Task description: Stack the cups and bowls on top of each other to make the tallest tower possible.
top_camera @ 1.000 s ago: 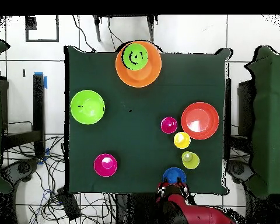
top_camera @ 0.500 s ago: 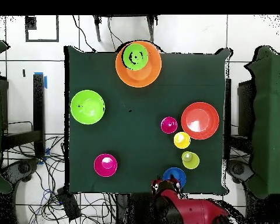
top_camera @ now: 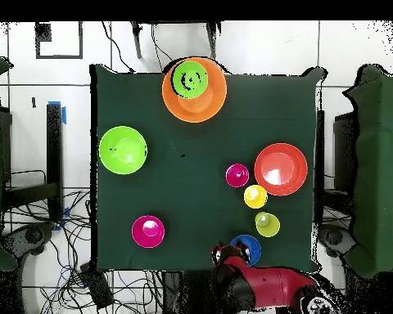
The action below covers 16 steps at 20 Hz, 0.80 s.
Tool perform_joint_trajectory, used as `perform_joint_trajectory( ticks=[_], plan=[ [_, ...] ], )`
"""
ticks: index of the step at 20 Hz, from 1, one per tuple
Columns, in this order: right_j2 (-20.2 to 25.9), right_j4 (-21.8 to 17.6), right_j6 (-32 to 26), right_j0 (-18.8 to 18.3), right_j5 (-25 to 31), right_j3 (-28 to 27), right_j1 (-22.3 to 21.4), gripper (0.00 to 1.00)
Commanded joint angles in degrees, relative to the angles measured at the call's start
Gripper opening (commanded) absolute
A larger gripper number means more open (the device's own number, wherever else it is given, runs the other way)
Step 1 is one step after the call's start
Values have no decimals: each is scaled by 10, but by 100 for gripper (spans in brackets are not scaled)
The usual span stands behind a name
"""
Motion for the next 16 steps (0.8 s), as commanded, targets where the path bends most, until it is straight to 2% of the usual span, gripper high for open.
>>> perform_joint_trajectory(
  ticks=[1,8,16],
  plan=[
    [43,29,58,30,44,-84,65,100],
    [35,31,62,43,41,-96,79,100],
    [38,39,59,48,49,-99,74,100]
  ],
)
